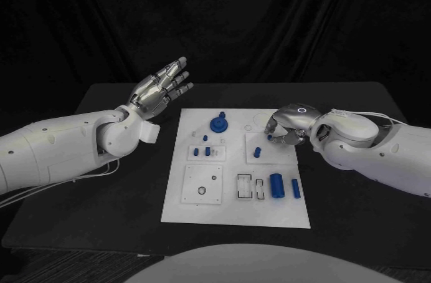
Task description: Assemble the parts on the task board
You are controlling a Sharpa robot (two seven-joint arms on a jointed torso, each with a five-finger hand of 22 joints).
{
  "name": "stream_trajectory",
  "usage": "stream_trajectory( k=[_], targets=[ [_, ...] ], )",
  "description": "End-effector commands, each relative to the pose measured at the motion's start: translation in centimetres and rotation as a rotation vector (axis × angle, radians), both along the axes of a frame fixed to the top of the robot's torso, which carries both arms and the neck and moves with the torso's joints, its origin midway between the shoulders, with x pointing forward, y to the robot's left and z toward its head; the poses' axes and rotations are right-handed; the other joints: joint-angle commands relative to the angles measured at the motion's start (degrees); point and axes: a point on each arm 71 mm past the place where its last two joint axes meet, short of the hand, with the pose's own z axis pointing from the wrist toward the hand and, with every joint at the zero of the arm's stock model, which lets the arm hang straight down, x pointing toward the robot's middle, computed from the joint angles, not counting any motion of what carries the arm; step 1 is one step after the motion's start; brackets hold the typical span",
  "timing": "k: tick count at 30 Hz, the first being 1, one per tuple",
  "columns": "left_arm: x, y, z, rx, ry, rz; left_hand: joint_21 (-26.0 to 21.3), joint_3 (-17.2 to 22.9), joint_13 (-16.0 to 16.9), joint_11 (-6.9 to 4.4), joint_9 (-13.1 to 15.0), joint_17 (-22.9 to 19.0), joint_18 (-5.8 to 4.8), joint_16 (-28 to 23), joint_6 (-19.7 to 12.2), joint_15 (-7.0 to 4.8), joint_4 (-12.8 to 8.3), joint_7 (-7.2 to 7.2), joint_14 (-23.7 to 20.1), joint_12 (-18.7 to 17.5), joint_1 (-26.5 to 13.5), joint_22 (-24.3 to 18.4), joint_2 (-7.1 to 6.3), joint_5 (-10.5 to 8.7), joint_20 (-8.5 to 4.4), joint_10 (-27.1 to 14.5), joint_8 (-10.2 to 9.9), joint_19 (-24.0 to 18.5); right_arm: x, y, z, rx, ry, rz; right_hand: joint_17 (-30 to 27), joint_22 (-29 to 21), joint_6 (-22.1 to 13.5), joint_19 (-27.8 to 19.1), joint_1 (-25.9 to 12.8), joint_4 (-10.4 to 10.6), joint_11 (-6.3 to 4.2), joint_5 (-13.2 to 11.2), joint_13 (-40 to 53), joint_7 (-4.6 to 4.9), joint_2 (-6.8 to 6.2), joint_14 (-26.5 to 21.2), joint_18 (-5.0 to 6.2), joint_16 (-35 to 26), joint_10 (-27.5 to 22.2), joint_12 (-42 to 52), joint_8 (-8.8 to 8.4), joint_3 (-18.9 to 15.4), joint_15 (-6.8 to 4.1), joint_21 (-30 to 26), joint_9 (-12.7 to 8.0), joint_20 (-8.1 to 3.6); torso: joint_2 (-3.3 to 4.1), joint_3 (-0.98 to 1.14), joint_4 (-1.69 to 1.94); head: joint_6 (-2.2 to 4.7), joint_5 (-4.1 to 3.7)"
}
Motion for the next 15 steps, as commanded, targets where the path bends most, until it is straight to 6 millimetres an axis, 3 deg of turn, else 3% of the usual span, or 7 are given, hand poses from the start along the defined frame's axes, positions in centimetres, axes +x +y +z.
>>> stream_trajectory(
  k=[1, 15],
  targets=[
    [-0.02, 0.10, 0.62, -0.076, -0.072, 0.003, 0.2, -0.1, 0.1, 0.76, 0.0, -0.1, 0.95, -0.2, 0.2, 0.70, -0.6, 0.07, 0.0, 0.3, 0.6, 0.1, 0.03, 0.66, 0.65, 0.1, 0.2, 0.1, -0.03, 0.15, -0.34, -0.012, 0.006, 0.016, 0.0, 5.1, 0.5, 0.3, 0.7, 0.1, 0.05, 0.3, -0.2, 0.01, -0.01, 0.1, -0.45, 0.2, 0.6, -0.2, 0.31, 0.5, -0.20, 0.2, 0.1, -0.30, -0.01, -0.06, -0.13, -0.15, 0.16],
    [0.17, -0.02, 0.36, -0.068, -0.053, -0.011, 0.5, -0.1, 0.2, 2.19, 0.1, -0.1, 1.04, -0.2, 0.5, 1.62, -2.9, -0.18, 0.0, 0.9, 2.0, 1.5, 1.28, 3.87, 1.72, 0.2, 0.2, 0.6, 0.01, 0.30, -0.99, -0.018, 0.020, 0.021, -0.8, 5.1, 4.1, 0.1, 2.4, -1.3, -0.67, 1.2, -1.3, -0.43, -0.05, -0.1, -0.40, 0.0, 4.0, -0.1, 1.36, 3.4, -0.80, 0.4, 0.8, -0.82, -0.03, -0.01, -0.14, -0.26, 0.16]
  ],
)
